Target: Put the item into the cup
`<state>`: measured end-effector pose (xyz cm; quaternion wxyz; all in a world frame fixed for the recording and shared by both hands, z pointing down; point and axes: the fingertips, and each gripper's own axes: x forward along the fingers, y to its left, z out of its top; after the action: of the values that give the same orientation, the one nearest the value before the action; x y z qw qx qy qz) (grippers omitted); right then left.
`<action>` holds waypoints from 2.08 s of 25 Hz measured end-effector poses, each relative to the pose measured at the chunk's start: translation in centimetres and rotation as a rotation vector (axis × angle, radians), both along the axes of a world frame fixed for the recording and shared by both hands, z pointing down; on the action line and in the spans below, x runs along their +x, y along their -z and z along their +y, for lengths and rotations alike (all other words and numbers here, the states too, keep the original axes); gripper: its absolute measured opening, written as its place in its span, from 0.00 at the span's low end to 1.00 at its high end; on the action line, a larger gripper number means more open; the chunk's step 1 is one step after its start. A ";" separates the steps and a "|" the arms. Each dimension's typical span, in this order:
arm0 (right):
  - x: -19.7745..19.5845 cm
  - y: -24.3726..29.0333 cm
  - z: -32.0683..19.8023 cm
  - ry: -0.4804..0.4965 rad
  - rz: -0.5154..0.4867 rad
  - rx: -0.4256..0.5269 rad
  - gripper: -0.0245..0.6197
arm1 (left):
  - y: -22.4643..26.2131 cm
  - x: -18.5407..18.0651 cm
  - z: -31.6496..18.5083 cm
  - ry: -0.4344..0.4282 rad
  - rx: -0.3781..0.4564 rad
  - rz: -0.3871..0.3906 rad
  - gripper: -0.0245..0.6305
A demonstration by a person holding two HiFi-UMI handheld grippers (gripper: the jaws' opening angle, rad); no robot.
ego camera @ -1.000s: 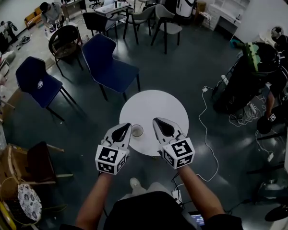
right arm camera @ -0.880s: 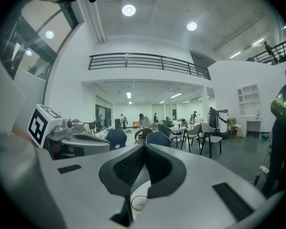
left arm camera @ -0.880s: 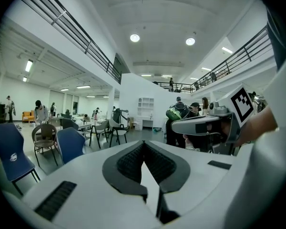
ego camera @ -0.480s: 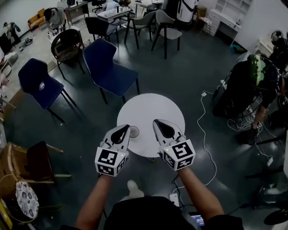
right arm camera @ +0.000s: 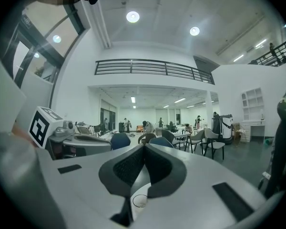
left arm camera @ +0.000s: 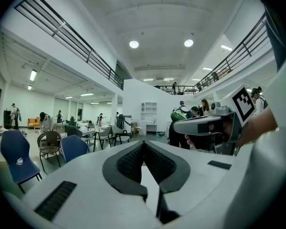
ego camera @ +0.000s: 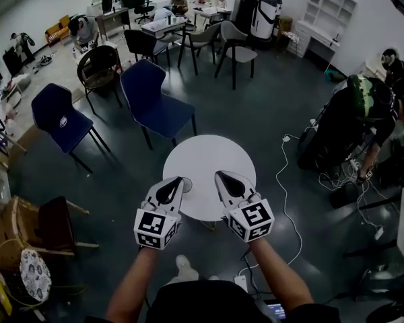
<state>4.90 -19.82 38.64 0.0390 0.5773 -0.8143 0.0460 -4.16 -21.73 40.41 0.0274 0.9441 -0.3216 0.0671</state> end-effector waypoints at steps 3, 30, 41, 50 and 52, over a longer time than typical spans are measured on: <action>0.2 0.7 1.3 0.007 -0.002 0.011 0.06 | 0.4 0.1 1.4 0.010 0.000 0.002 0.06; 1.4 3.8 18.8 0.056 -0.018 0.084 0.06 | 3.6 1.1 19.8 0.054 0.019 0.049 0.06; 2.7 4.2 25.6 0.067 -0.054 0.106 0.06 | 4.1 2.7 27.1 0.063 0.046 0.020 0.06; 3.3 5.2 28.8 0.080 -0.065 0.118 0.06 | 5.5 3.2 30.2 0.081 0.066 0.012 0.06; 3.5 5.5 29.1 0.081 -0.065 0.119 0.06 | 5.8 3.5 30.5 0.084 0.069 0.014 0.06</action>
<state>8.39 9.31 33.18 -0.0200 0.5435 -0.8391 0.0146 -0.70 8.81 34.57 -0.0001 0.9306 -0.3629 0.0481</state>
